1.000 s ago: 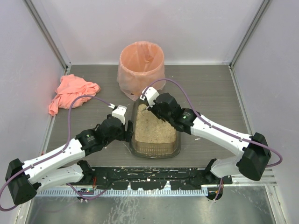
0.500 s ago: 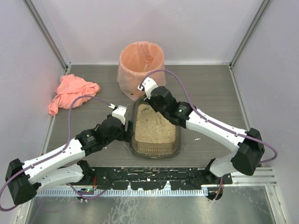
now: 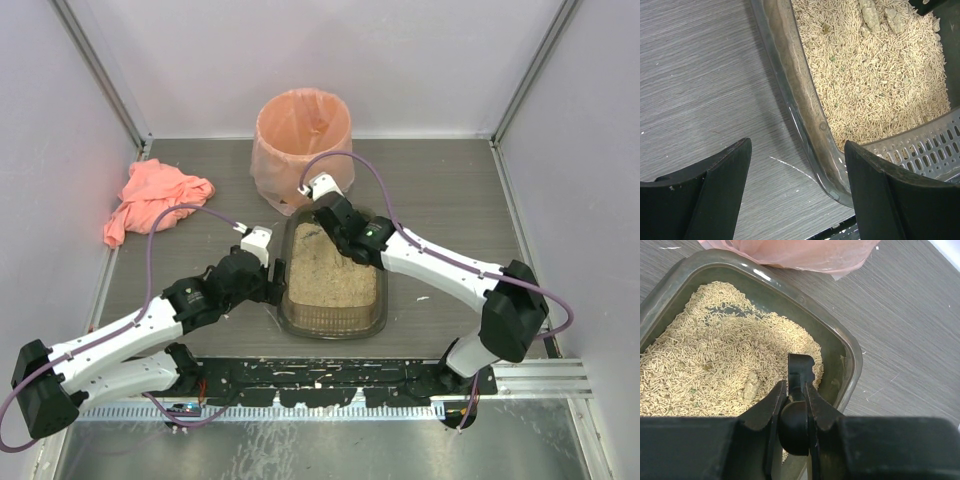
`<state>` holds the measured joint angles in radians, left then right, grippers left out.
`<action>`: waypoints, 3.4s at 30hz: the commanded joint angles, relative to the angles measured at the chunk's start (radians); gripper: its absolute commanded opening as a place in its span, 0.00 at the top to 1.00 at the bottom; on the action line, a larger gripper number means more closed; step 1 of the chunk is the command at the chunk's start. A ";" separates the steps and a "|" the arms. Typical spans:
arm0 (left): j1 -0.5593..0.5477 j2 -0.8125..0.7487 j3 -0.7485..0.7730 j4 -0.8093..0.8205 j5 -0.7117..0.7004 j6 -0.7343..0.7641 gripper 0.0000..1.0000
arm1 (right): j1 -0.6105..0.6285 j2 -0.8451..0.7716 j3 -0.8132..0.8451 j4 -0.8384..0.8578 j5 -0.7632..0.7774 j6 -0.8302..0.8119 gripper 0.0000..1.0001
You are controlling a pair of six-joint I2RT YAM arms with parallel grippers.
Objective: Clean the litter box
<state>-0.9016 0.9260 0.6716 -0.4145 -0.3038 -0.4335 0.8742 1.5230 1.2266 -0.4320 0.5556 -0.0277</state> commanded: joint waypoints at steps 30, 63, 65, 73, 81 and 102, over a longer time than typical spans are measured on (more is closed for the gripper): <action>0.003 -0.020 0.009 0.049 0.021 -0.002 0.24 | -0.037 -0.141 -0.091 -0.038 -0.055 0.619 0.99; 0.004 -0.060 0.034 -0.024 0.020 0.001 0.25 | -0.044 -0.327 -0.597 0.569 -0.189 0.997 0.99; 0.003 -0.061 0.034 -0.024 0.022 0.000 0.25 | -0.045 -0.332 -0.627 0.623 -0.211 1.004 0.99; 0.004 -0.062 0.030 -0.019 0.023 -0.007 0.25 | -0.059 -0.393 -0.690 0.711 -0.218 0.982 0.99; 0.003 -0.053 0.029 -0.012 0.026 -0.007 0.25 | -0.186 -0.480 -0.818 0.828 -0.379 0.993 0.99; 0.004 -0.053 0.028 -0.010 0.026 -0.015 0.25 | -0.315 -0.536 -0.724 0.659 -0.454 0.787 0.99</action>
<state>-0.9012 0.8829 0.6716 -0.4465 -0.2829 -0.4381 0.5606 0.9894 0.3824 0.2684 0.0853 0.8761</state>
